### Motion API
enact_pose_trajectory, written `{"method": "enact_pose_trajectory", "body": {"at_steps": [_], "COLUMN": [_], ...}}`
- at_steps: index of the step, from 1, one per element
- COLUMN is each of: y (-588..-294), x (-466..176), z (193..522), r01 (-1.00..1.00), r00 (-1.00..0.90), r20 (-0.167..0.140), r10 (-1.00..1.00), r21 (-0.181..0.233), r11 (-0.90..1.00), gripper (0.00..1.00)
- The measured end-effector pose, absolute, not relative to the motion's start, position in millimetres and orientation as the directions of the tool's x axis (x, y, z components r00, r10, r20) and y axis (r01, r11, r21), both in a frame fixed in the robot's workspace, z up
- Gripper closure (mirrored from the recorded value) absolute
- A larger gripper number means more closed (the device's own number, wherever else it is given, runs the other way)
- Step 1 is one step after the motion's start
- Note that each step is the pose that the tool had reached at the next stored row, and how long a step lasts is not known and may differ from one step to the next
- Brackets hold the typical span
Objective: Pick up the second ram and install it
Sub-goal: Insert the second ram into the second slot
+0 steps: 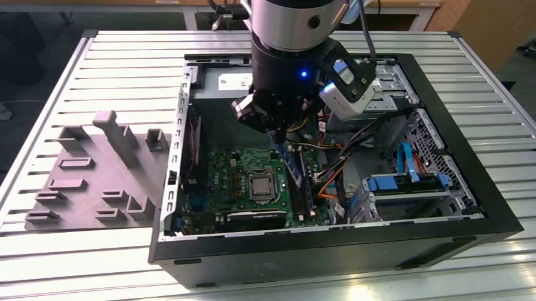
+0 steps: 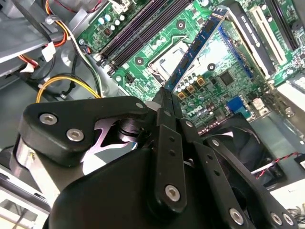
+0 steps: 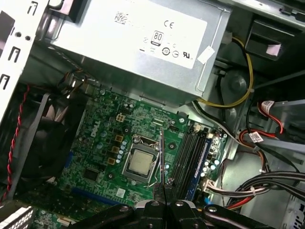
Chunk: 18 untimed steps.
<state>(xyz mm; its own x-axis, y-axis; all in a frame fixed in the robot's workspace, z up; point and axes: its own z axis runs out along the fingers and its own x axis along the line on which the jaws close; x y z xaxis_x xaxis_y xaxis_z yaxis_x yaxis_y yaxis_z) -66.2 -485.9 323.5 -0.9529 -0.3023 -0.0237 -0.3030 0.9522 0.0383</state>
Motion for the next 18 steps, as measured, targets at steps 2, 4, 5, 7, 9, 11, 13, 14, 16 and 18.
{"method": "enact_pose_trajectory", "body": {"at_steps": [2,4,5,7,9,11,13,14,16,18], "y": [-485.9,-485.9,-485.9,-485.9,-485.9,-485.9,-485.9,-485.9,-485.9,-485.9], "x": [-66.1,-66.2,-66.2,-66.1,-66.1,-66.1,-66.1,-66.1,-66.1,-66.1], "z": [323.4,323.4,323.4,323.4,323.3,323.3,323.3,323.2,323.2,323.1], "r01": [-0.288,-0.268,-0.261,-0.246,-0.230,-0.212,-0.196,-0.188,-0.172,-0.156], "r00": [-0.957,-0.963,-0.965,-0.969,-0.973,-0.977,-0.980,-0.982,-0.985,-0.988], "r20": [-0.024,-0.024,-0.024,-0.024,-0.024,-0.024,-0.024,-0.024,-0.024,-0.024], "r10": [-0.288,-0.268,-0.260,-0.245,-0.229,-0.212,-0.195,-0.187,-0.171,-0.155], "r21": [0.038,0.038,0.038,0.038,0.038,0.038,0.038,0.038,0.038,0.038], "r11": [0.957,0.963,0.965,0.969,0.973,0.976,0.980,0.981,0.984,0.987], "gripper": [0.88,0.88,0.88,0.88,0.88,0.88,0.88,0.88,0.88,0.88]}}
